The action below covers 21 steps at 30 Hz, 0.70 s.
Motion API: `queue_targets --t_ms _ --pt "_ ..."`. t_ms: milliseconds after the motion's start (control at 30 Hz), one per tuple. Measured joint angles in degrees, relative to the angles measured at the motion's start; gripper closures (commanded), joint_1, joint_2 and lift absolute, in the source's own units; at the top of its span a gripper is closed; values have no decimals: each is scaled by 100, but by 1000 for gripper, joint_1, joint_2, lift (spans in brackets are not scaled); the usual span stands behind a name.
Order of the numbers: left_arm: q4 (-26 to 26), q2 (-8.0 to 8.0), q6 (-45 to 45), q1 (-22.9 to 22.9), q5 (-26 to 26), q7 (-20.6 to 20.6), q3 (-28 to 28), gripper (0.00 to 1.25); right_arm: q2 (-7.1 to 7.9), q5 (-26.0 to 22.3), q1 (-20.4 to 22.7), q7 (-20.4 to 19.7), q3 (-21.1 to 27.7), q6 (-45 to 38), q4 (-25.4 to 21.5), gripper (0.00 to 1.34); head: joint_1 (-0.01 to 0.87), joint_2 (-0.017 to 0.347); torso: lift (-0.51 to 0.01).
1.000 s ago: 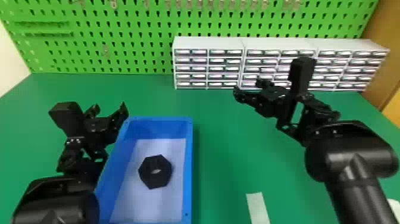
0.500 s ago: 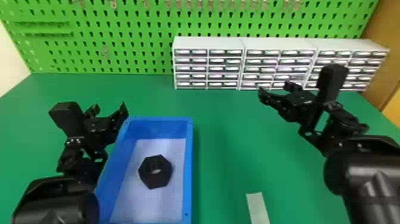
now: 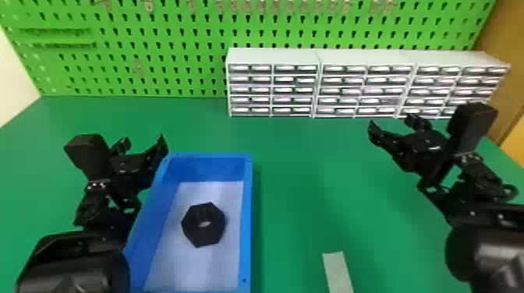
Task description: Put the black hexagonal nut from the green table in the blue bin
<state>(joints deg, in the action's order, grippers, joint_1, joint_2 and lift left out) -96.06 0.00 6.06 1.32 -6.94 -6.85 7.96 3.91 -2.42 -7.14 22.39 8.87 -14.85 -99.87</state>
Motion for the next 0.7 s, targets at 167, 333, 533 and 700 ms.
queue_targets --t_ms 167,333,533,700 --pt "0 0 0 0 -16 0 2 437 27 113 100 -2 28 99 -21 354 686 51 -97" --pt "0 0 0 1 -20 9 2 437 25 221 220 -27 69 292 -23 354 686 51 -97" --pt "0 0 0 1 -27 9 -4 437 -56 332 383 -64 168 604 -23 355 686 51 -97" --pt "0 0 0 0 -38 9 4 437 -95 358 498 -69 234 758 -23 355 686 51 -97"
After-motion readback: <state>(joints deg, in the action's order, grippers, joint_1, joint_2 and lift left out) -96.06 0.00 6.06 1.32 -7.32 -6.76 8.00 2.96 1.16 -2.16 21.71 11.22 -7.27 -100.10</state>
